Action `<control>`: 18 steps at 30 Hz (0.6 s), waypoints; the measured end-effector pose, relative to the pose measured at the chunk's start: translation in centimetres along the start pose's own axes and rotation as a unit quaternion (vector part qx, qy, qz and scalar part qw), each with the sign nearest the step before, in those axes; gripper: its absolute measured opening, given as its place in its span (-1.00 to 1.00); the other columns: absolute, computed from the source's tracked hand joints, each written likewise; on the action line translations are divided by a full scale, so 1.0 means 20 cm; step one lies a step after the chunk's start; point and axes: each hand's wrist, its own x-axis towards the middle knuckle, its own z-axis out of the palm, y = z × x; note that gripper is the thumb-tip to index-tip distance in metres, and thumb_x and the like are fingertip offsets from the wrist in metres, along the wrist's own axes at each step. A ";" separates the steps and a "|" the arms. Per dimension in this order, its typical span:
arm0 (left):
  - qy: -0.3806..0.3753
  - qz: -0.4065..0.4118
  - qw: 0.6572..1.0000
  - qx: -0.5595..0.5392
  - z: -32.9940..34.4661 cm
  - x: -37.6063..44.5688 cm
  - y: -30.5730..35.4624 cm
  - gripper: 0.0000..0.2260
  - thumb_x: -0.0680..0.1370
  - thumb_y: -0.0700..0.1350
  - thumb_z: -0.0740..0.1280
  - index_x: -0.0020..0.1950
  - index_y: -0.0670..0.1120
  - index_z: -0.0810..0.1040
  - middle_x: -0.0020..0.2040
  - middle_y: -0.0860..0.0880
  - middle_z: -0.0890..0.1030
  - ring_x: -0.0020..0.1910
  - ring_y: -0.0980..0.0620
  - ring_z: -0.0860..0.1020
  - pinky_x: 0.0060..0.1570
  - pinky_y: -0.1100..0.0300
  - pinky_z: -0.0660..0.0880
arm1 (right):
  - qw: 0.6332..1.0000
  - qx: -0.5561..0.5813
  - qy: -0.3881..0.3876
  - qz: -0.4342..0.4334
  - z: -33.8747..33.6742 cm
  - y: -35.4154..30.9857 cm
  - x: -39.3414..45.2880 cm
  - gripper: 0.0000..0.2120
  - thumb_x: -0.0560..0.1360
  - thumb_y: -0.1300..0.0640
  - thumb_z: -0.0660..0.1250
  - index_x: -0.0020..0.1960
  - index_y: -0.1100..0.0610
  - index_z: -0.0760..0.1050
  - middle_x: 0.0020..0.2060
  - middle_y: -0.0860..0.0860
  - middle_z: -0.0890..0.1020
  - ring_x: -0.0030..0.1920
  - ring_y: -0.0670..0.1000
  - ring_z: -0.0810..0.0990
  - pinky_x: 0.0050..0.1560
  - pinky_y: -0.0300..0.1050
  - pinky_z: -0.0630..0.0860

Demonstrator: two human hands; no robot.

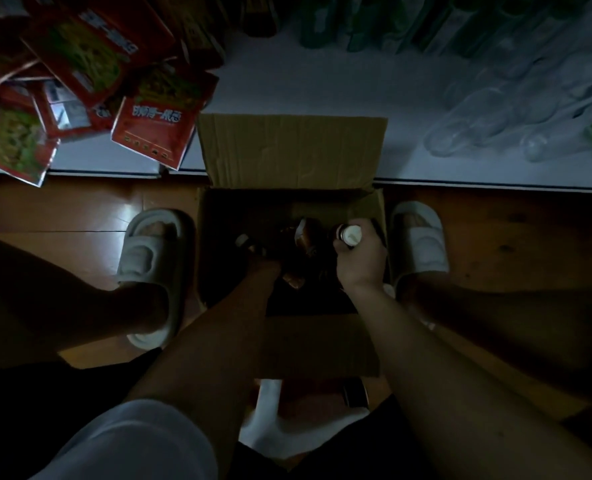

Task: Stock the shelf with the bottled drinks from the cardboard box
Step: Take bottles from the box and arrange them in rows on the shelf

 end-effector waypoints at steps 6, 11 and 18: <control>-0.015 0.061 0.997 -0.041 -0.08 -0.08 -0.02 -0.30 0.57 -0.20 0.34 0.58 -0.09 -0.01 0.53 -0.11 0.21 0.47 -0.15 0.25 0.40 0.01 0.24 | 1.000 0.001 -0.007 0.011 -0.06 -0.05 0.00 -0.72 0.47 0.26 0.38 0.18 0.13 0.52 0.12 0.12 0.61 0.19 0.14 0.54 0.15 -0.03 0.46; -0.002 0.168 0.986 -0.022 -0.16 -0.22 -0.03 -0.04 0.47 -0.22 0.46 0.57 -0.03 -0.21 0.53 -0.12 0.21 0.49 -0.17 0.22 0.45 -0.13 0.21 | 1.000 0.005 -0.007 -0.029 -0.13 -0.12 -0.07 -0.76 0.48 0.23 0.38 0.13 0.11 0.52 0.08 0.09 0.62 0.15 0.12 0.56 0.13 -0.01 0.52; 0.041 0.277 0.957 0.076 -0.33 -0.48 0.03 -0.24 0.41 -0.21 0.51 0.43 -0.06 0.09 0.34 -0.15 0.42 0.33 -0.20 0.41 0.24 -0.11 0.42 | 0.995 0.059 0.004 -0.082 -0.28 -0.21 -0.16 -0.72 0.41 0.15 0.47 0.04 0.07 0.44 -0.02 0.04 0.62 0.04 0.07 0.59 -0.01 -0.10 0.48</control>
